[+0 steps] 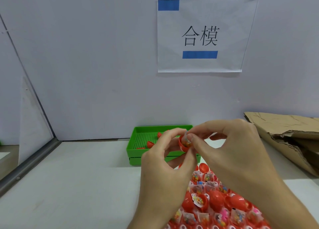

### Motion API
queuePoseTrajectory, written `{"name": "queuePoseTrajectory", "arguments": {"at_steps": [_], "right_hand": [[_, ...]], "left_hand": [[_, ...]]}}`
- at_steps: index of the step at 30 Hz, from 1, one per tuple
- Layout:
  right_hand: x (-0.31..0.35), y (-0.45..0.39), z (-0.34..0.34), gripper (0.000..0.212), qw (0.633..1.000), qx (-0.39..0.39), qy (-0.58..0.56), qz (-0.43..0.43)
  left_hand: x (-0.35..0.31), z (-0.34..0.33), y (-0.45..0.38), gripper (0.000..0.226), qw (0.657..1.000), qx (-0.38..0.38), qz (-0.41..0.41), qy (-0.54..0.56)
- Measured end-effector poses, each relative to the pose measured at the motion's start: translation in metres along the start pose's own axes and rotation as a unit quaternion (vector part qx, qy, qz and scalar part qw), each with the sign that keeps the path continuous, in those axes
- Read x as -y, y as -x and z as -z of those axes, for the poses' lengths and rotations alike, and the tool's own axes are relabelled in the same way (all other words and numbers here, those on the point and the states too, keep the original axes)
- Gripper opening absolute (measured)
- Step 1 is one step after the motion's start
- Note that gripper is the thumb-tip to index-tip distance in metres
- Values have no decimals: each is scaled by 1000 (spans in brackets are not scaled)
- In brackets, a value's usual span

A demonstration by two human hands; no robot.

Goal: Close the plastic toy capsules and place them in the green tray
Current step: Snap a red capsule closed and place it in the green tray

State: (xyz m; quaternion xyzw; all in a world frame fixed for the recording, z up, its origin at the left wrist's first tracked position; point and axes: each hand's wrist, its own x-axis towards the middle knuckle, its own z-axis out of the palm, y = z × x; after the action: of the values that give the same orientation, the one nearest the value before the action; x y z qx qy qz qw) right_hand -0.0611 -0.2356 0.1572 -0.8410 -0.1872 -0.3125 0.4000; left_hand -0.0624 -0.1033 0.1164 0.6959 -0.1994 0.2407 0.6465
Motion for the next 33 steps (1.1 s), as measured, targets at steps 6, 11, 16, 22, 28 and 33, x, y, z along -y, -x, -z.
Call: {"name": "queuePoseTrajectory", "arguments": {"at_steps": [6,11,16,22,28,33], "right_hand": [[0,0,0,11,1000,12,0,-1],[0,-1,7,11,1000,6,-22,-16],[-21,-6,21,15,995,12,-35,-87],[-30,-5,24,46,971,130,-127,-152],[-16,-2,19,31,984,108,-139,-29],[-18,-3,14,24,988,106,-106,-21]], "left_hand": [[-1,-1,-1,14,1000,7,9,19],[1,1,-1,10,998,-11,43,46],[3,3,-2,16,997,-20,60,51],[4,4,-2,19,997,-15,48,60],[3,4,-1,15,1000,14,-4,-14],[4,3,0,21,997,28,-31,-63]]}}
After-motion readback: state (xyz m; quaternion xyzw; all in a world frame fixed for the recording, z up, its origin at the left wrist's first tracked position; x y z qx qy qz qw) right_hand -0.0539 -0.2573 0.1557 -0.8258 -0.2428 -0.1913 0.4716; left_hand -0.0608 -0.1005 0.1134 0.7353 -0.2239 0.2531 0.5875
